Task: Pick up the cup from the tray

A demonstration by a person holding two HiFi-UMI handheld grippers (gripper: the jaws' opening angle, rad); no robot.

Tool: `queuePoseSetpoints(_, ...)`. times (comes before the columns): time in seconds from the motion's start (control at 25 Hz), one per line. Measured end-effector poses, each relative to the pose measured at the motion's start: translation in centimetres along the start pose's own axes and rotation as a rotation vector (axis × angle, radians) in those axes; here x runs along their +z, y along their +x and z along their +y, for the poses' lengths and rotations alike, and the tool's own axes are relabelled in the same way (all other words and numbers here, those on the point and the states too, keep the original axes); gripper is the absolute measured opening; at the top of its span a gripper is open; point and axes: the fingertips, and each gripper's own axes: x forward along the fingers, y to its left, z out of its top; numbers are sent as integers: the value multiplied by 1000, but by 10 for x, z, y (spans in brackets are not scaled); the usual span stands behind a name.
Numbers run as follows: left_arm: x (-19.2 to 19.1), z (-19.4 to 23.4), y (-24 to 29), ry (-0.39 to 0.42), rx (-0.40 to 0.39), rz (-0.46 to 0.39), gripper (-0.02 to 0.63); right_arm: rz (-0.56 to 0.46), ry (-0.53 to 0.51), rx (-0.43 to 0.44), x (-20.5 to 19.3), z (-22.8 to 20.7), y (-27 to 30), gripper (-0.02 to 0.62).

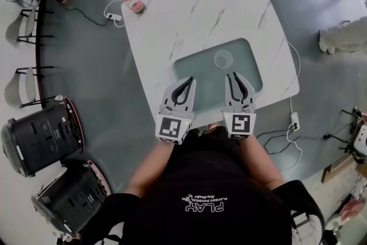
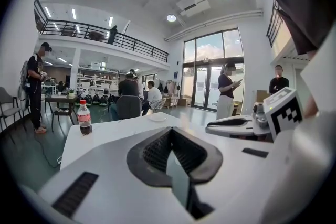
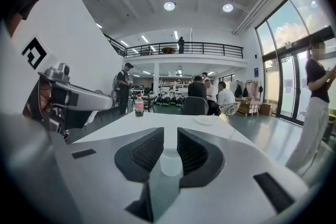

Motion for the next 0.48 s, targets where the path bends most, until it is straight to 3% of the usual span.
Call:
queuePoseSetpoints(0.28, -6, 6, -5, -3, 16, 15, 6, 76, 41, 19, -28, 2, 16, 232)
queuePoseSetpoints(0.48, -8, 14, -10, -11, 45, 12, 6, 148, 113, 24, -48, 0, 39, 289)
